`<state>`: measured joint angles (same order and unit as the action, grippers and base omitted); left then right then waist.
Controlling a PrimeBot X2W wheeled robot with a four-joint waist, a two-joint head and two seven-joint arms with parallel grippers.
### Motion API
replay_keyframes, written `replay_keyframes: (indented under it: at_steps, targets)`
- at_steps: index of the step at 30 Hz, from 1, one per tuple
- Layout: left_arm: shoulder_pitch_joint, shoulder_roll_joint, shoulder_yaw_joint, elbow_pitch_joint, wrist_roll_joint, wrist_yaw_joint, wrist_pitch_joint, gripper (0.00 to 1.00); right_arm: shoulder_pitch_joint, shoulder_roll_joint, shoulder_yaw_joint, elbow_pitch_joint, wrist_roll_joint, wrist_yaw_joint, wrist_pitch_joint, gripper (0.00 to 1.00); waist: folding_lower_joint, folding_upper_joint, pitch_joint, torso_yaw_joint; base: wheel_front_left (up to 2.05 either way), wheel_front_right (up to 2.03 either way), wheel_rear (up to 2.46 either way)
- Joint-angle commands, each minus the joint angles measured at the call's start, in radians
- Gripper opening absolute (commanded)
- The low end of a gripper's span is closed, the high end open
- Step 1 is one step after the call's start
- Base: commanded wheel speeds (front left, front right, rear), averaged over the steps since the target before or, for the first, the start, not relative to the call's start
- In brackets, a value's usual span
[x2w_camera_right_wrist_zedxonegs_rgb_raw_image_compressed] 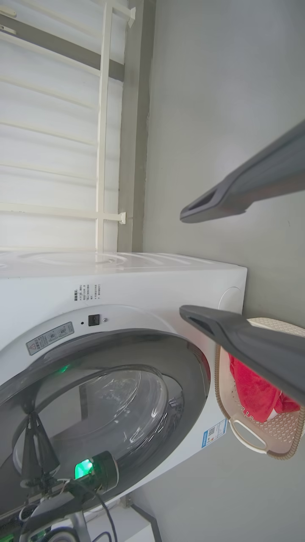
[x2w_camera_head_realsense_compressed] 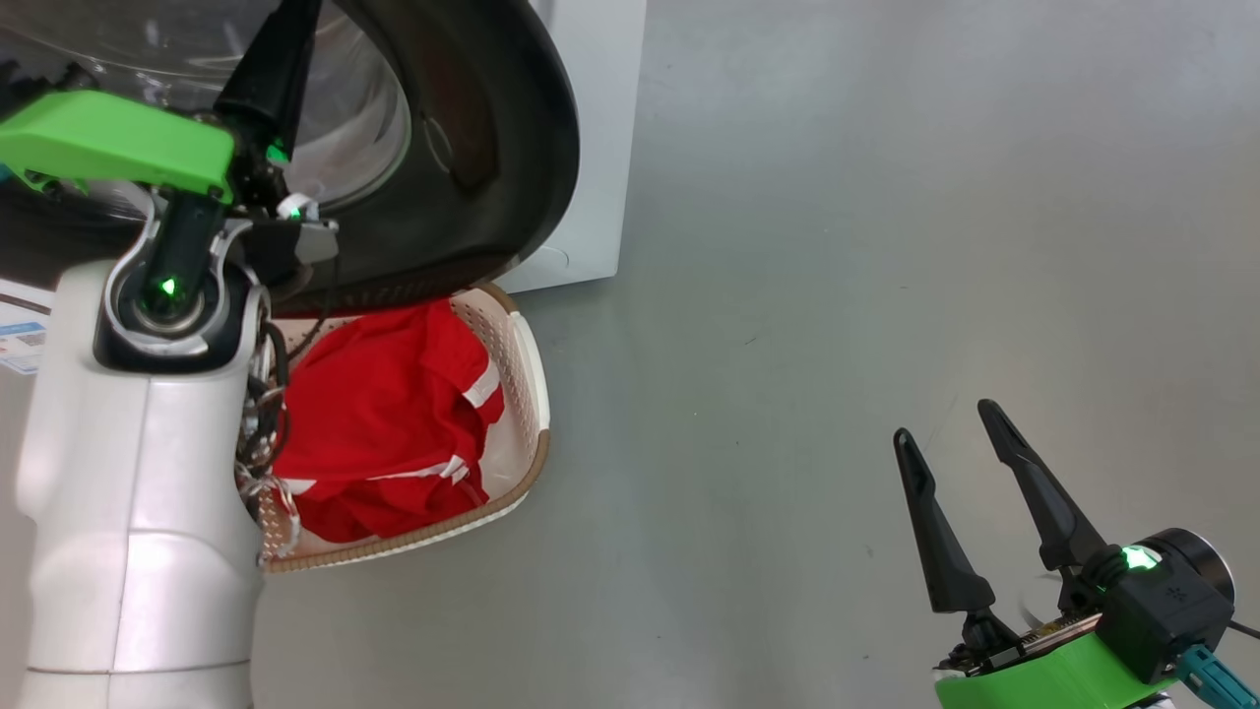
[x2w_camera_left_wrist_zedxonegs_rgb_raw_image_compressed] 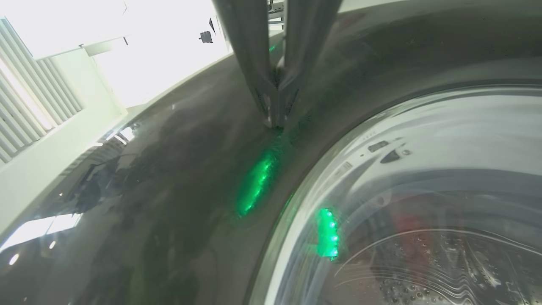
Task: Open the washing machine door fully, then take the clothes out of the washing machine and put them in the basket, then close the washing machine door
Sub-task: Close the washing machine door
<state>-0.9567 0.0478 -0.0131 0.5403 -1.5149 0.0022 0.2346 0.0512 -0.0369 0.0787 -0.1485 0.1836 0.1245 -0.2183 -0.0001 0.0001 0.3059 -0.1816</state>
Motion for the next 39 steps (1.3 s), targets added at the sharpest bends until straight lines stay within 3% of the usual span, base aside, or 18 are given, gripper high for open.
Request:
replay_keyframes:
  at_steps: [1, 17, 21, 25, 26, 27, 28, 29, 34, 39]
  targets:
    - [-0.042, 0.032, 0.021, -0.01, 0.0, -0.018, -0.004, 0.0, -0.017, -0.013, 0.024, -0.029, -0.006, 0.006, 0.003, 1.0, 0.0001, -0.0001, -0.002, -0.004, 0.0, 0.0, 0.0]
    - [-0.033, 0.028, 0.014, 0.041, 0.002, -0.059, -0.001, 0.0, -0.016, -0.013, 0.03, -0.018, 0.002, 0.006, 0.004, 1.0, 0.0001, -0.0001, -0.03, 0.008, 0.0, 0.0, 0.0]
    - [0.003, 0.026, 0.008, 0.019, 0.007, -0.048, -0.002, 0.0, -0.015, -0.013, 0.026, -0.015, 0.007, 0.006, 0.002, 1.0, 0.0001, -0.0001, -0.04, 0.022, 0.0, 0.0, 0.0]
    - [0.055, 0.034, -0.004, -0.012, 0.039, -0.005, -0.023, 0.0, -0.016, -0.013, 0.028, -0.006, 0.013, 0.006, 0.001, 1.0, 0.0001, -0.0001, -0.053, 0.044, 0.0, 0.0, 0.0]
    - [0.068, 0.035, -0.005, -0.023, 0.047, 0.005, -0.032, 0.4, -0.018, -0.013, 0.029, -0.003, 0.013, 0.006, 0.0, 1.0, 0.0001, -0.0001, -0.057, 0.05, 0.0, 0.0, 0.0]
    - [0.081, 0.036, -0.009, -0.034, 0.055, 0.012, -0.038, 0.62, -0.019, -0.013, 0.029, -0.001, 0.013, 0.006, 0.0, 1.0, 0.0001, -0.0001, -0.06, 0.056, 0.0, 0.0, 0.0]
    - [0.096, 0.038, -0.01, -0.046, 0.064, 0.021, -0.047, 0.95, -0.019, -0.013, 0.028, 0.001, 0.014, 0.006, 0.0, 1.0, 0.0001, -0.0001, -0.064, 0.061, 0.0, 0.0, 0.0]
    - [0.112, 0.039, -0.011, -0.056, 0.072, 0.031, -0.056, 1.0, -0.02, -0.013, 0.027, 0.002, 0.016, 0.006, 0.0, 1.0, 0.0001, -0.0001, -0.068, 0.067, 0.0, 0.0, 0.0]
    - [0.193, 0.053, -0.035, -0.126, 0.119, 0.065, -0.076, 1.0, -0.023, -0.013, 0.023, 0.007, 0.019, 0.006, -0.001, 1.0, 0.0001, -0.0001, -0.081, 0.091, 0.0, 0.0, 0.0]
    - [0.28, 0.088, -0.078, -0.221, 0.195, 0.052, -0.1, 1.0, -0.022, -0.013, 0.019, 0.013, 0.02, 0.006, -0.001, 1.0, 0.0001, -0.0001, -0.097, 0.107, 0.0, 0.0, 0.0]
